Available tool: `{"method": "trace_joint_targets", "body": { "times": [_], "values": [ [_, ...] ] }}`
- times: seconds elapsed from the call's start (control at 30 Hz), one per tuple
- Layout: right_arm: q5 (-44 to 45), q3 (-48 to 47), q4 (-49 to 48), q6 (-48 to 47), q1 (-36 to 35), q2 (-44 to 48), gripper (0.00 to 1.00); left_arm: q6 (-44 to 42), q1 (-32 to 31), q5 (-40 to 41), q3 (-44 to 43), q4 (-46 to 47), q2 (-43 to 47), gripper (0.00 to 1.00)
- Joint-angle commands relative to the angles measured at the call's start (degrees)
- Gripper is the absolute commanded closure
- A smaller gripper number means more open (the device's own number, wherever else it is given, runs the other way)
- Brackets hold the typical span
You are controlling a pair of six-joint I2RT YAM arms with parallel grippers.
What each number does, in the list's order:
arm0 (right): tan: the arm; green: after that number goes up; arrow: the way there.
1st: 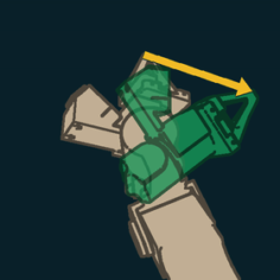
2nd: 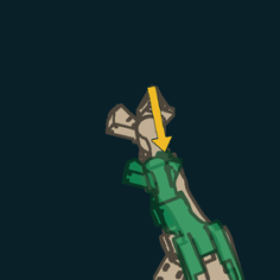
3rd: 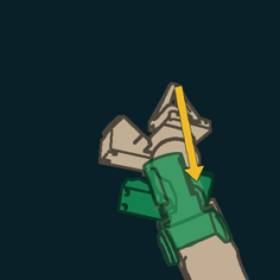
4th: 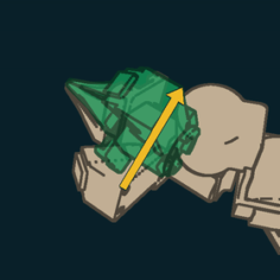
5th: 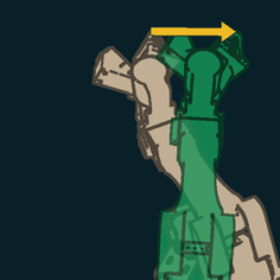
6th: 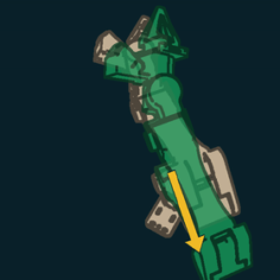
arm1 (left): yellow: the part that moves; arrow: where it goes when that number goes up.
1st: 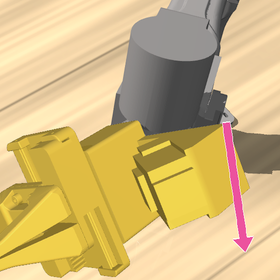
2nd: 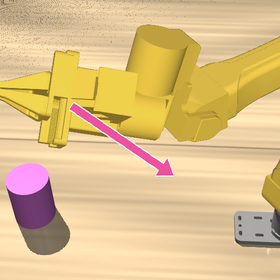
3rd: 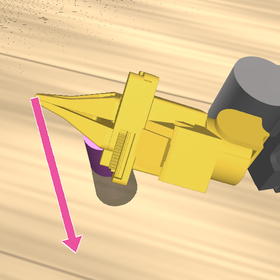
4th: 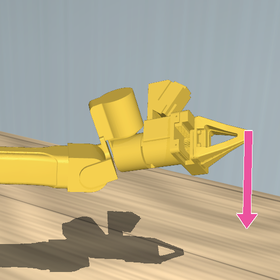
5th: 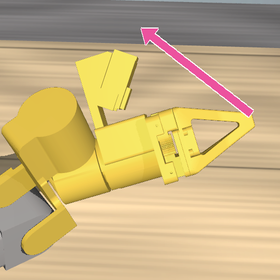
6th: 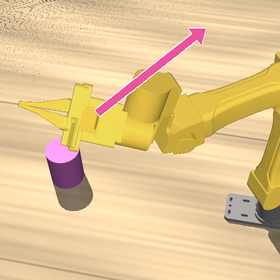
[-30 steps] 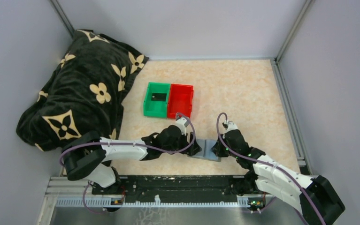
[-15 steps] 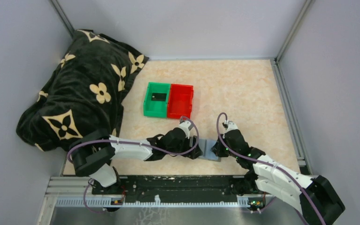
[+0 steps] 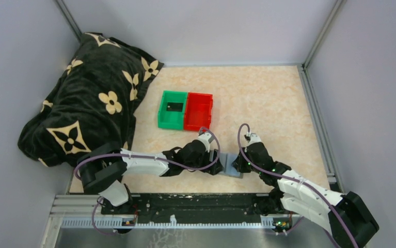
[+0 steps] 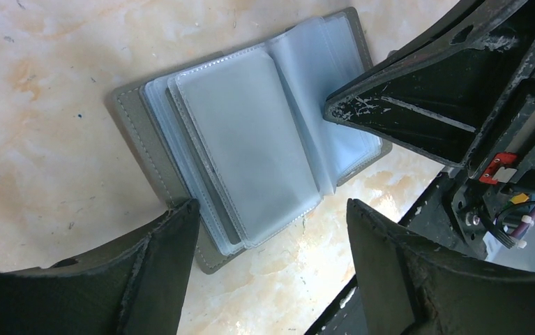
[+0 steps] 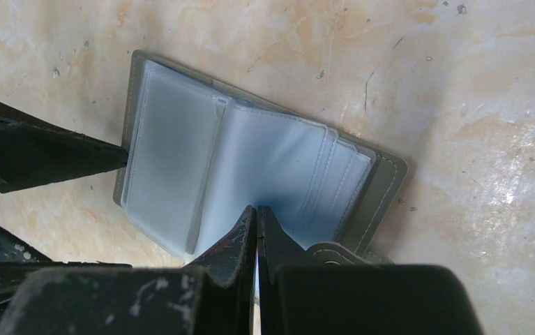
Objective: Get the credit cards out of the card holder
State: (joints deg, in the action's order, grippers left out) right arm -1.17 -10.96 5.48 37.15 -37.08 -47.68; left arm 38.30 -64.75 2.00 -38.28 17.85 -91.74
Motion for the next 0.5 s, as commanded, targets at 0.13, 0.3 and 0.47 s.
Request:
{"method": "trace_joint_targets", "body": {
  "times": [0.13,0.3,0.47],
  "values": [
    [1.26,-0.59,2.37,-0.36,-0.41,-0.71,1.00,-1.74,-0.29,0.97,-0.87,-2.36,5.69,0.17],
    [1.26,-0.68,2.41,-0.31,-0.39,-0.83,1.00,-1.81,-0.29,-1.48,-1.49,-0.17,4.72,0.17],
    [1.24,-0.73,2.56,-0.35,-0.42,-0.68,1.00,-2.14,-0.29,-1.85,-2.55,-0.09,2.37,0.17]
  ]
}}
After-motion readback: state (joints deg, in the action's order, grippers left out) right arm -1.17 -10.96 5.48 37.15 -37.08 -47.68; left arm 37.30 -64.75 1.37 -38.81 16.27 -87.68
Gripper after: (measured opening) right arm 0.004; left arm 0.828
